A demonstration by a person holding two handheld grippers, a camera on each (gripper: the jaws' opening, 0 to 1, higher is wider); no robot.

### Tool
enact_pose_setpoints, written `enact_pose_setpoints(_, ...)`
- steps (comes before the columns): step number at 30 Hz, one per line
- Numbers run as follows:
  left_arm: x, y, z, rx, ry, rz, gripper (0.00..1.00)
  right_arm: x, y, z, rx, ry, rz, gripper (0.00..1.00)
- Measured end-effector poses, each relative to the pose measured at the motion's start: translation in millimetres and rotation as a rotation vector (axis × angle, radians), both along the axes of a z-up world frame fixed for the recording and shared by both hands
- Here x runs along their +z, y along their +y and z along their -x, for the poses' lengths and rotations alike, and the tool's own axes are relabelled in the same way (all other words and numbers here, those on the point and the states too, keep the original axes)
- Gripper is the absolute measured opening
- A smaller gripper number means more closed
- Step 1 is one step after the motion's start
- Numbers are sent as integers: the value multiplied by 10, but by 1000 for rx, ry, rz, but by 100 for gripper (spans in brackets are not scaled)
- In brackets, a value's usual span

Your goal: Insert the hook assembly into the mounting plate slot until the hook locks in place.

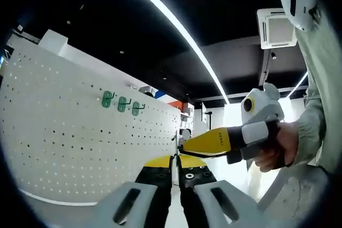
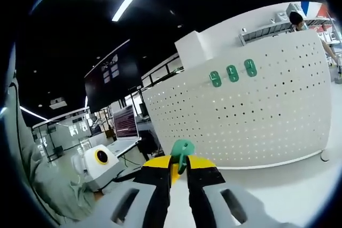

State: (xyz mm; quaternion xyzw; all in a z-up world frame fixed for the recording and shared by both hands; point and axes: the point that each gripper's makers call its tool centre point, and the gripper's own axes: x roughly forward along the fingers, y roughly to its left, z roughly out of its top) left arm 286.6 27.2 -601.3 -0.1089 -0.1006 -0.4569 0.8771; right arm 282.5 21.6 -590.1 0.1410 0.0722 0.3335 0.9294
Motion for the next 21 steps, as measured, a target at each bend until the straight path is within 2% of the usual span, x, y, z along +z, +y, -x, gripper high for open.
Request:
enact_pose_setpoints(5, 29, 10, 7, -5, -3, 17, 3, 19, 3, -8, -6, 9, -26, 6)
enact_pose_setpoints(13, 38, -4, 22, 28, -57, -34, 3, 18, -19, -19, -26, 34, -64, 3)
enact_pose_setpoints(16, 24, -8, 19, 29, -53, -40, 3, 27, -3, -5, -23, 31, -70, 1)
enact_pose_setpoints(19, 28, -9, 18, 30, -53, -37, 3, 43, 15, 14, -31, -22, -5, 1)
enact_pose_setpoints(21, 23, -7, 17, 26, -39, -28, 4, 40, 23, 21, -35, -32, 12, 1)
